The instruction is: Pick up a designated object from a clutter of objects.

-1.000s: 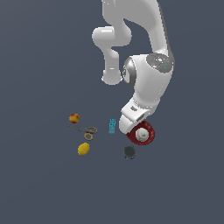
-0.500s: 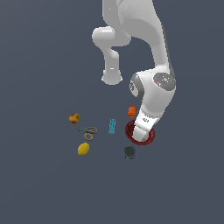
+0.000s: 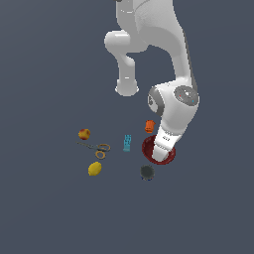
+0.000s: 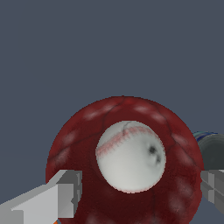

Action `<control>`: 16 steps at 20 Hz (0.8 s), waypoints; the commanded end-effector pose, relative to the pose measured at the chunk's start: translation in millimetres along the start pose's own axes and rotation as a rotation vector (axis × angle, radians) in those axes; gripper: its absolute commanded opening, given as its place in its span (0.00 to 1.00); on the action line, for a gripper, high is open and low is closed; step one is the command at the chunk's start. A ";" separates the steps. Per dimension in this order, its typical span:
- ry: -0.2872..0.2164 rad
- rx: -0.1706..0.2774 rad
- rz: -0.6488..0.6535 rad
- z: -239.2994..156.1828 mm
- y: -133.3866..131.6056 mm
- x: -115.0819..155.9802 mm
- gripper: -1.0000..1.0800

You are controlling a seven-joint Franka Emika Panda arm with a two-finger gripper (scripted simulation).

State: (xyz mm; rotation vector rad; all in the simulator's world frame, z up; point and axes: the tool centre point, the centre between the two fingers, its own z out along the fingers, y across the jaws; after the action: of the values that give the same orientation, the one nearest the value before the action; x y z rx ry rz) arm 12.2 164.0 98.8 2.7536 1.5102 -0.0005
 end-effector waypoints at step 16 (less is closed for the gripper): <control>0.001 0.001 -0.007 46.8 -1.1 0.5 0.00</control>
State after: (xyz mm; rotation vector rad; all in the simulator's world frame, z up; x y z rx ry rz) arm 12.7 164.7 54.5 2.7489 1.5180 0.0048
